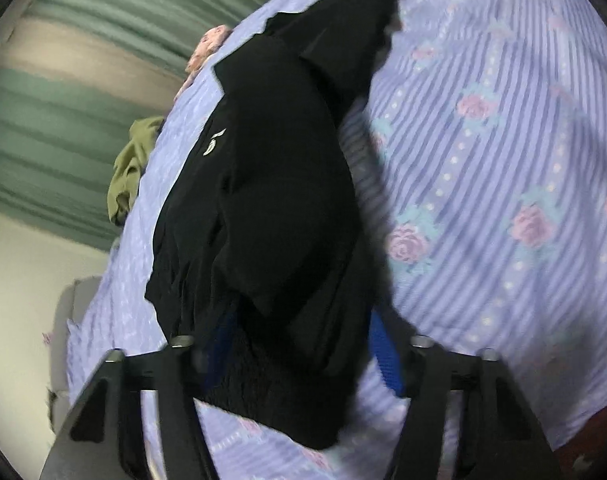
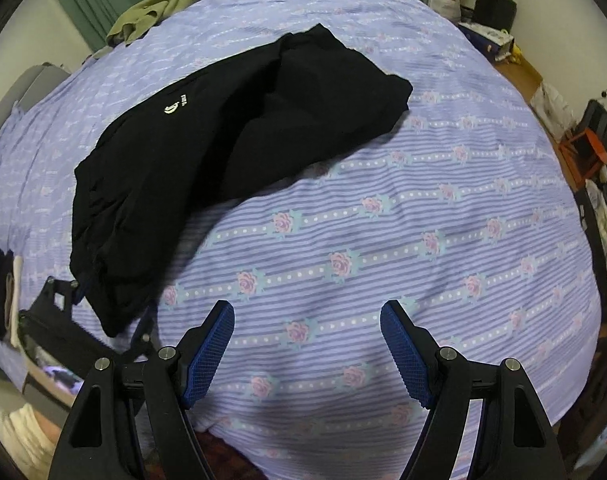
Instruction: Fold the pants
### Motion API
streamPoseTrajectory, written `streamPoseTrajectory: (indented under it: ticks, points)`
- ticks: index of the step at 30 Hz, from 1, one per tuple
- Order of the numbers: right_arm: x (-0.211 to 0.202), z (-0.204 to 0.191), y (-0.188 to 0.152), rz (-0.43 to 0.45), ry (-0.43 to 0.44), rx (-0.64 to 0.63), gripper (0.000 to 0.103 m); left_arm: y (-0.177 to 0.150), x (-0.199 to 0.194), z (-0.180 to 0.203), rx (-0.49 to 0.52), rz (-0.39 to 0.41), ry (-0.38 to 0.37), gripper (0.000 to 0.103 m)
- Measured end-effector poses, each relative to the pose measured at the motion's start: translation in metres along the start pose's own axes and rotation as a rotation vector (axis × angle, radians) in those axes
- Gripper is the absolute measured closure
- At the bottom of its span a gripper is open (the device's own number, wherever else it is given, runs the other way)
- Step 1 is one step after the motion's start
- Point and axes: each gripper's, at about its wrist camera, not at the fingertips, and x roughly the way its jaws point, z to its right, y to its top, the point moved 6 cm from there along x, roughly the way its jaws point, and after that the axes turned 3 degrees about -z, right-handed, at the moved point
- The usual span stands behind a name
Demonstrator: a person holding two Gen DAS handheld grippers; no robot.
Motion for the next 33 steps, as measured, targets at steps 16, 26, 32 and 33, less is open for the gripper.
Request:
streamPoseTrajectory:
  ticks: [16,26,32,33]
  points:
    - [0.002,-0.036,0.092,0.151,0.097,0.071,0.03,0.033,0.053,-0.244,-0.488,0.017,-0.192,0.094]
    - [0.019,-0.068,0.216,0.378,-0.02,-0.051,0.031,0.025,0.158,-0.247,-0.549,-0.144,-0.317,0.094]
    - [0.071,-0.049,0.307,0.378,-0.069,-0.029,0.041,0.03,0.175,-0.248,-0.628,-0.149,-0.363,0.094]
    - [0.09,-0.051,0.319,0.33,-0.063,-0.043,0.044,0.031,0.177,-0.249,-0.643,-0.152,-0.374,0.094]
